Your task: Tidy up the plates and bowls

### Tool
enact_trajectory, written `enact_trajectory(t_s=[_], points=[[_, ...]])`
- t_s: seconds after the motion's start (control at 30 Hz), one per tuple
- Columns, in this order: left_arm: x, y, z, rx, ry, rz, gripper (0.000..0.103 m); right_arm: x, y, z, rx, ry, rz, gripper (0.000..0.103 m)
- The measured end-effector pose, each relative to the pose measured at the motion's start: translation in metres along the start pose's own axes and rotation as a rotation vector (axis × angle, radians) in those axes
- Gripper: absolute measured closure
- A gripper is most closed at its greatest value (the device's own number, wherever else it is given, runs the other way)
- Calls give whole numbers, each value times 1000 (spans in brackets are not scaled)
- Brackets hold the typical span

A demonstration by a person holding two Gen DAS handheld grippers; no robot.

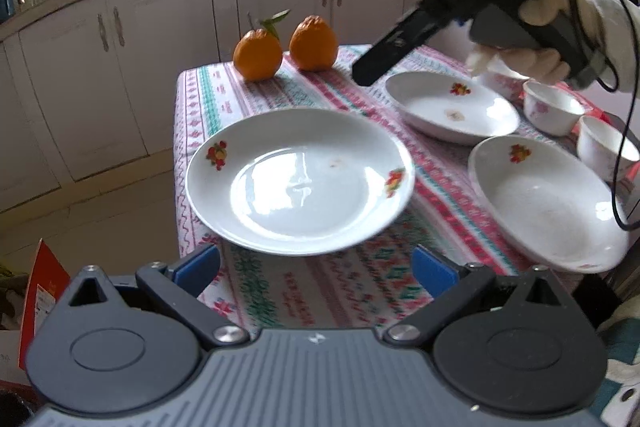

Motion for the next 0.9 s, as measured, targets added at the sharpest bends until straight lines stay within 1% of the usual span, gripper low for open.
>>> enact_trajectory(t_s=[0.07,0.2,0.33,0.4,0.57,0.7,0.77,0.9], points=[[-13,1,11,-24,-2,-12,1,7,14,17,-21,24,2,0],[-41,5,23,-47,15,-25,1,19,52,47,-61,61,-20,0],[-68,13,28,-51,36,-34,1,21,92,68,-78,102,-49,0],[-81,19,27,-37,63,-34,1,19,112,75,-79,126,-68,0],[-114,30,24,-4,112,-75,1,2,154,82,-49,163,-141,0],[-137,32,17,8,126,-133,1,-12,182,83,-20,156,-202,0],[-146,31,11,10,134,-167,1,-17,189,80,0,154,-225,0],[-159,27,-2,21,165,-208,1,-24,195,73,29,117,-243,0]])
Point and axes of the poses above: each gripper's, at about its wrist camera, not at the fingertips, and z roughly against the way its jaws point, x to its left, y to its underside, the point moved 5 cm from there along -z, roughly the way its jaws point, and after that the axes turned 10 degrees about x, right-handed, at the moved point
